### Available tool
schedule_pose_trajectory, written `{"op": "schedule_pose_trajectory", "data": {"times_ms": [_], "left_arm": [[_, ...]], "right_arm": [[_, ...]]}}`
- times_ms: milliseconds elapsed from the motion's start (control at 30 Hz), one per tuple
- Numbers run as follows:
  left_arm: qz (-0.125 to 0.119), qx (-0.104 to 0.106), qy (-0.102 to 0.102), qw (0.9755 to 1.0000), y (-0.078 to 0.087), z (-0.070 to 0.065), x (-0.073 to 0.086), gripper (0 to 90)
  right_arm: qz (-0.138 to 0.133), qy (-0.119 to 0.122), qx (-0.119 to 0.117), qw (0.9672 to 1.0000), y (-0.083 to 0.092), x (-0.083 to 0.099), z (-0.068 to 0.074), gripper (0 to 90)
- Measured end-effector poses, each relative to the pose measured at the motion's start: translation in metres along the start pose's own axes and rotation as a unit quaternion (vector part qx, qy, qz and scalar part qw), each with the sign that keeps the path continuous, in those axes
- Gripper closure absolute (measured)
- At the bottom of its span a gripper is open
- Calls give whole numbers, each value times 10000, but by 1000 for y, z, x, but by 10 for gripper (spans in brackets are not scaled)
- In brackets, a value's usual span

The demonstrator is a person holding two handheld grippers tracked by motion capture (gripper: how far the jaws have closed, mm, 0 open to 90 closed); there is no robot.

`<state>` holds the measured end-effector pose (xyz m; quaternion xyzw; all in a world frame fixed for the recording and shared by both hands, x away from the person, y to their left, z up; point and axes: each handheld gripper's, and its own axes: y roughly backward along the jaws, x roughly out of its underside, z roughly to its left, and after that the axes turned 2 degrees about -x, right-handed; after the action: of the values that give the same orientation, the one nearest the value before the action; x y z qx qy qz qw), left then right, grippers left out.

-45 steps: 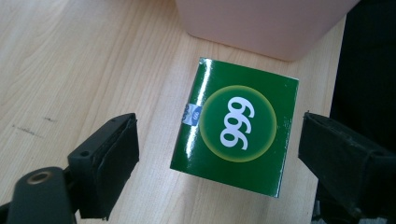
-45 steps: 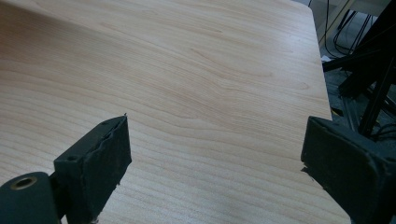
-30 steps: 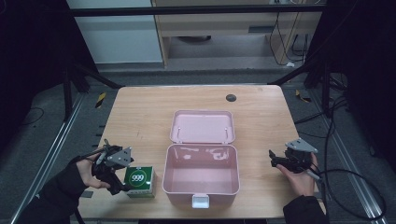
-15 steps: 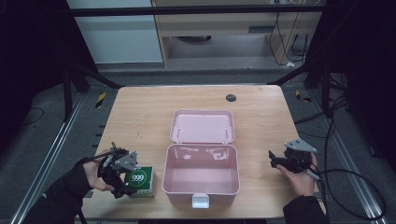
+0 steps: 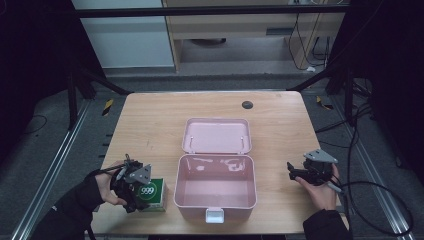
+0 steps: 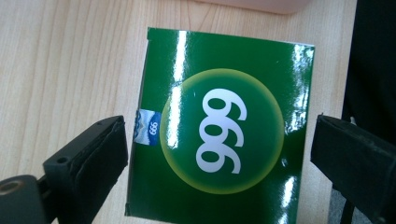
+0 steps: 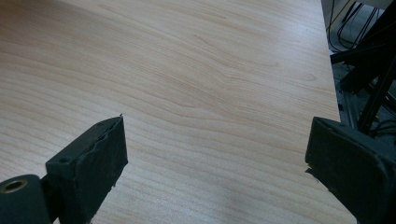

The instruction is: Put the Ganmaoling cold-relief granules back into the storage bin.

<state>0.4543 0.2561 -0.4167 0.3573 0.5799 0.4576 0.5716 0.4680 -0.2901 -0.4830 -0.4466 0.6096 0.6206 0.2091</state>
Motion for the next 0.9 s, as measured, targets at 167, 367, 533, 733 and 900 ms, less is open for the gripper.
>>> {"op": "schedule_pose_trajectory", "data": {"times_ms": [167, 367, 533, 733, 900], "left_arm": [[72, 44, -24, 10000, -7, 1, 1, 40], [86, 90, 7, 9999, -11, 1, 2, 49], [89, 125, -25, 9999, -15, 3, 2, 59], [60, 166, -2, 9998, -21, 3, 1, 68], [45, 178, -6, 9998, -23, 4, 1, 94]], "right_arm": [[24, -16, -15, 10000, 0, 0, 1, 59], [43, 15, -38, 10000, -1, 0, 1, 59], [61, 32, -44, 10000, -1, 1, 1, 60], [84, 36, -53, 9999, -2, 1, 2, 60], [93, 37, -62, 9999, -2, 1, 2, 60]]}}
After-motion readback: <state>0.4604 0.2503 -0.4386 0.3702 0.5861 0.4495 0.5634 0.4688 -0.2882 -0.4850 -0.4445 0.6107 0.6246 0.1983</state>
